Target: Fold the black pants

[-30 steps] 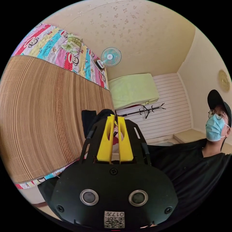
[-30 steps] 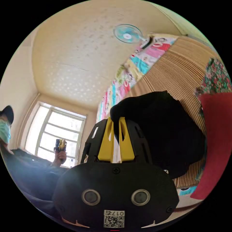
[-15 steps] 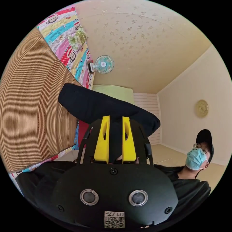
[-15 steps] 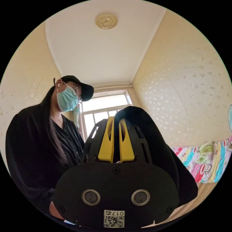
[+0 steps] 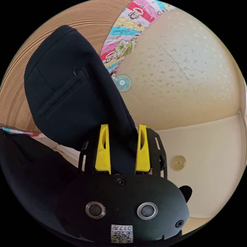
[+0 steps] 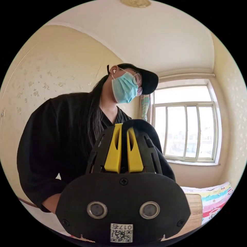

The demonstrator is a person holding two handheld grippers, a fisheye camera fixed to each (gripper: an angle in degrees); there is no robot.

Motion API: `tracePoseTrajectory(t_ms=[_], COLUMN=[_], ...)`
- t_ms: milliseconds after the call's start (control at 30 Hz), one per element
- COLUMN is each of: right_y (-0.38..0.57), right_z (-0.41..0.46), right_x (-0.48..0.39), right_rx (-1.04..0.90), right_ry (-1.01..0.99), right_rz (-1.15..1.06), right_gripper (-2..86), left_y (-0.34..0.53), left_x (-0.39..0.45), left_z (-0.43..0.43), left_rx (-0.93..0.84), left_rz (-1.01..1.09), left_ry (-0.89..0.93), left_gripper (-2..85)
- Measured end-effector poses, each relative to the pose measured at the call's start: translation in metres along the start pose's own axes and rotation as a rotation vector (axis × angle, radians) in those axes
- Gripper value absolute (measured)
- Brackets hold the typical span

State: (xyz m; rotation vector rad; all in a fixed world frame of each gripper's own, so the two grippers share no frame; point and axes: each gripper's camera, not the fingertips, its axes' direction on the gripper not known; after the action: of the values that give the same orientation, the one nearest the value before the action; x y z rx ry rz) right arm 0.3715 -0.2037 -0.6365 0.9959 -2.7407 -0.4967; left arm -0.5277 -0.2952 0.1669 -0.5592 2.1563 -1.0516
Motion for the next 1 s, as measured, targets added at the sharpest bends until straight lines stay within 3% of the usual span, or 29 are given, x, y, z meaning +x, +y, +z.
tracePoseTrajectory(t_ms=[100,200,400,467,600,700,767,833,900,1000], right_y=[0.001,0.001,0.027,0.053,0.112,0.152,0.173,0.180,0.174,0.154], right_z=[0.034,0.030,0.027,0.037,0.044,0.063,0.054,0.039,0.018,-0.036], right_x=[-0.003,-0.021,-0.068,-0.061,-0.032,-0.005,0.018,0.026,0.020,0.006], right_rx=[-0.073,-0.118,-0.427,-0.553,-0.488,-0.577,-0.654,-0.701,-0.623,-0.367], right_ry=[-0.046,0.043,0.476,0.638,0.694,0.816,0.950,1.041,1.036,0.971], right_rz=[0.004,0.017,0.202,0.369,0.612,0.749,0.932,1.023,1.004,0.974], right_gripper=[1.0,1.3,1.2,1.0,0.9,1.0,1.6,1.6,1.6,2.4], left_y=[0.007,0.016,0.039,0.068,0.127,0.185,0.241,0.285,0.321,0.371], left_x=[-0.018,-0.009,0.118,0.169,0.215,0.232,0.235,0.226,0.206,0.165], left_z=[-0.007,-0.016,-0.043,-0.032,-0.002,0.018,0.036,0.059,0.079,0.101], left_rx=[-0.019,0.003,-0.115,-0.194,-0.273,-0.177,-0.025,-0.018,-0.112,-0.352], left_rz=[0.023,0.179,0.809,1.019,1.313,1.503,1.641,1.752,1.838,1.963], left_ry=[0.061,0.212,0.210,0.085,-0.002,-0.078,-0.285,-0.455,-0.491,-0.348], left_gripper=[6.9,5.2,5.0,5.0,4.9,4.9,4.9,4.8,4.7,4.5])
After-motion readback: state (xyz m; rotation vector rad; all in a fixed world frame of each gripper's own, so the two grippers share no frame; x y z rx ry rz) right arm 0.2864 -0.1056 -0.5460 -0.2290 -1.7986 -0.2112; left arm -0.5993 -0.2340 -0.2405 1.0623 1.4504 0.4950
